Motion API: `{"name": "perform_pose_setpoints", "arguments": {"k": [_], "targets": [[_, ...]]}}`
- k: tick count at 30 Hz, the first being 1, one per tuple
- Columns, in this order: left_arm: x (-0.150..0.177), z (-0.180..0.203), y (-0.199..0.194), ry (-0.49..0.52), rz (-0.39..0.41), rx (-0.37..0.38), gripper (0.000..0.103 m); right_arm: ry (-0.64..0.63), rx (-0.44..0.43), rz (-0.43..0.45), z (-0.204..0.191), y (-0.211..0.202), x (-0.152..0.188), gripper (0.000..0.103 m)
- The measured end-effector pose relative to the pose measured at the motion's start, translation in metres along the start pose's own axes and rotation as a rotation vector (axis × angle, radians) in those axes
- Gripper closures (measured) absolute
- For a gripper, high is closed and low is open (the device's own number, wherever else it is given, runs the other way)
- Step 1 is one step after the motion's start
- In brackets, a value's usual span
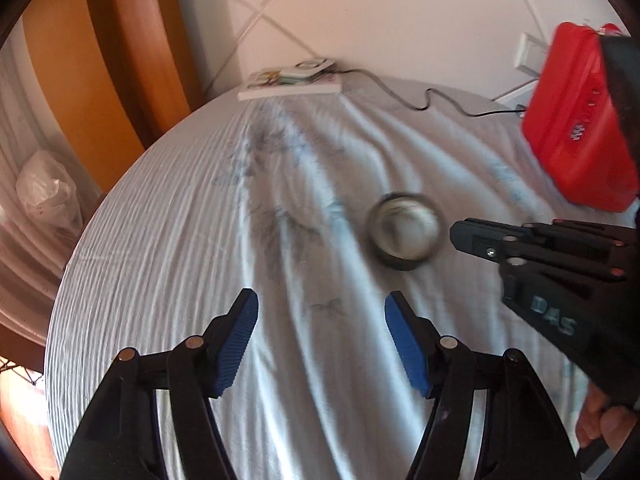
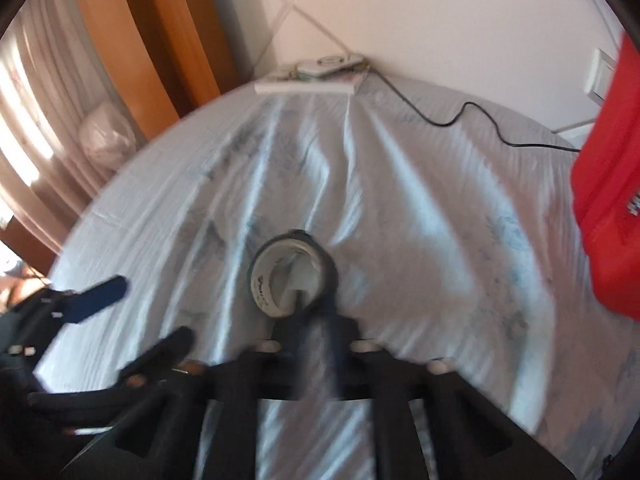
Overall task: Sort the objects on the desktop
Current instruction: 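Grasp the black tape roll with the left tool while the right tool pinches it too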
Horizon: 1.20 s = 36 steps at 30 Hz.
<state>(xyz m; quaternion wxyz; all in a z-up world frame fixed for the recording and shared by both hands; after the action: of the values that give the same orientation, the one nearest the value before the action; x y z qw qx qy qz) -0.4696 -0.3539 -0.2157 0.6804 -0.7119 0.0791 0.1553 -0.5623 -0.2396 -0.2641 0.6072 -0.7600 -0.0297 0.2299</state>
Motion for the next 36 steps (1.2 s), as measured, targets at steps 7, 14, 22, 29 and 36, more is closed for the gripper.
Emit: {"name": "perform_pose_setpoints", "arguments": {"k": [7,14,22,29,36], "targets": [[-0.013,0.015,-0.014,-0.028,0.027,0.059,0.038,0.073,0.006,0.014,0.024,-0.036,0.024,0.085],[-0.037,0.025,0.022,-0.011,-0.002,0.06,0.038,0.061,-0.047,-0.003,0.026,-0.022,0.012,0.082],[-0.042,0.036,0.043,0.051,-0.021,0.066,0.076,0.003,-0.096,-0.105,0.009,0.031,-0.033,0.082],[-0.044,0.042,0.037,0.054,-0.001,0.083,0.091,0.015,-0.119,-0.127,0.014,0.036,-0.033,0.089],[-0.03,0.059,-0.032,0.073,0.099,0.077,0.092,0.006,-0.114,-0.023,0.007,-0.03,-0.016,0.089]]}}
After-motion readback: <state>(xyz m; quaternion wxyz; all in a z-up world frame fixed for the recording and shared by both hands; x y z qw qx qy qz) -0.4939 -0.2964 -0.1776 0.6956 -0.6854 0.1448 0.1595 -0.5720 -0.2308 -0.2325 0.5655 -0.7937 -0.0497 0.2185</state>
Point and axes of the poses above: each gripper's, at about its wrist camera, not at the fingertips, and y roughly the way its jaws point, z to its right, x to its underside, the point moved 5 cm from there along y, roughly the way its jaws point, and after that the axes turned 15 degrees about -z, right-handed, at the moved point
